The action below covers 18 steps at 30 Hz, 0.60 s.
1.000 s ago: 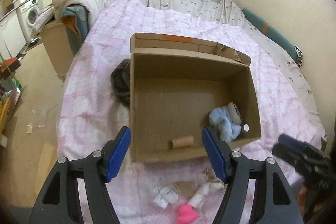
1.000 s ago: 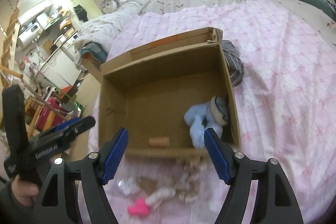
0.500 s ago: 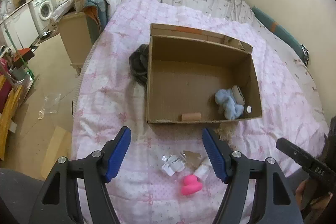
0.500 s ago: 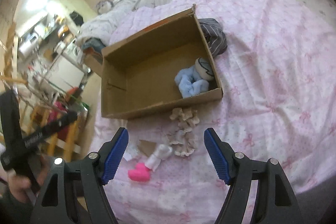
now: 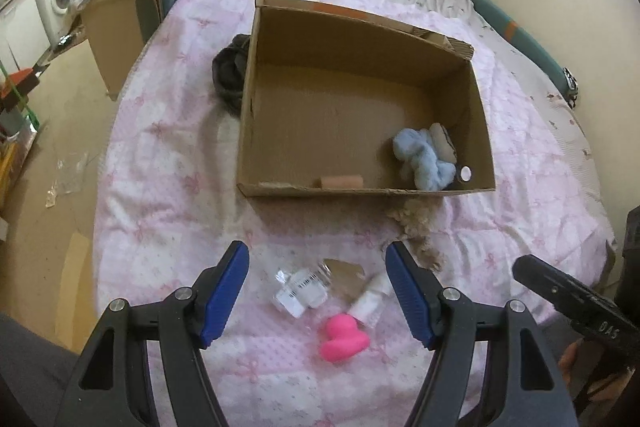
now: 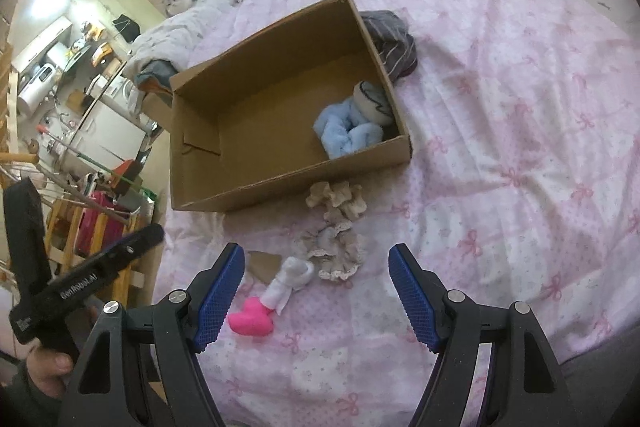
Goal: Organize soft objects
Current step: 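Withdraw both tools from the box back toward the remaining items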
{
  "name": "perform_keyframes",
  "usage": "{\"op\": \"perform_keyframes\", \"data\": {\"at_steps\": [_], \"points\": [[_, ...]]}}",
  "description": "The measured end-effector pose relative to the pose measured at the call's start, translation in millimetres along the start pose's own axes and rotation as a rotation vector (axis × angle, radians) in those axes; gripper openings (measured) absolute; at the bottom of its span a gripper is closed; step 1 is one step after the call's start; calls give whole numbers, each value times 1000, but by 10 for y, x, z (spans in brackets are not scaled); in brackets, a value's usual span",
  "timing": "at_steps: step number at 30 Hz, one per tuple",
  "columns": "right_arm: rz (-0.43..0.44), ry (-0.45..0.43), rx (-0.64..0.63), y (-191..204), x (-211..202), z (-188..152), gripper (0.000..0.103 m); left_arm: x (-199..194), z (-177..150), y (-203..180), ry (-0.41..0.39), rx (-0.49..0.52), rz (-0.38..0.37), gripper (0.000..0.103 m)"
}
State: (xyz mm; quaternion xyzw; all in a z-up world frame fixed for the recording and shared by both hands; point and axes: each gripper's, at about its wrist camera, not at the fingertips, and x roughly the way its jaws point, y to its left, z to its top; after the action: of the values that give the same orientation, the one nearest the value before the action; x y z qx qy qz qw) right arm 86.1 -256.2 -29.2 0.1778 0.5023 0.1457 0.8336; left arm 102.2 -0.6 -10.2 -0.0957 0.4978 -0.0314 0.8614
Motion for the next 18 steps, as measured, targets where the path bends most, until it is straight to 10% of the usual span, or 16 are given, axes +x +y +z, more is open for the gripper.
{"op": "perform_keyframes", "data": {"at_steps": [18], "points": [[25,-7,20,-25,-5,75,79,-267,33,-257,-35,38,23,68]]}}
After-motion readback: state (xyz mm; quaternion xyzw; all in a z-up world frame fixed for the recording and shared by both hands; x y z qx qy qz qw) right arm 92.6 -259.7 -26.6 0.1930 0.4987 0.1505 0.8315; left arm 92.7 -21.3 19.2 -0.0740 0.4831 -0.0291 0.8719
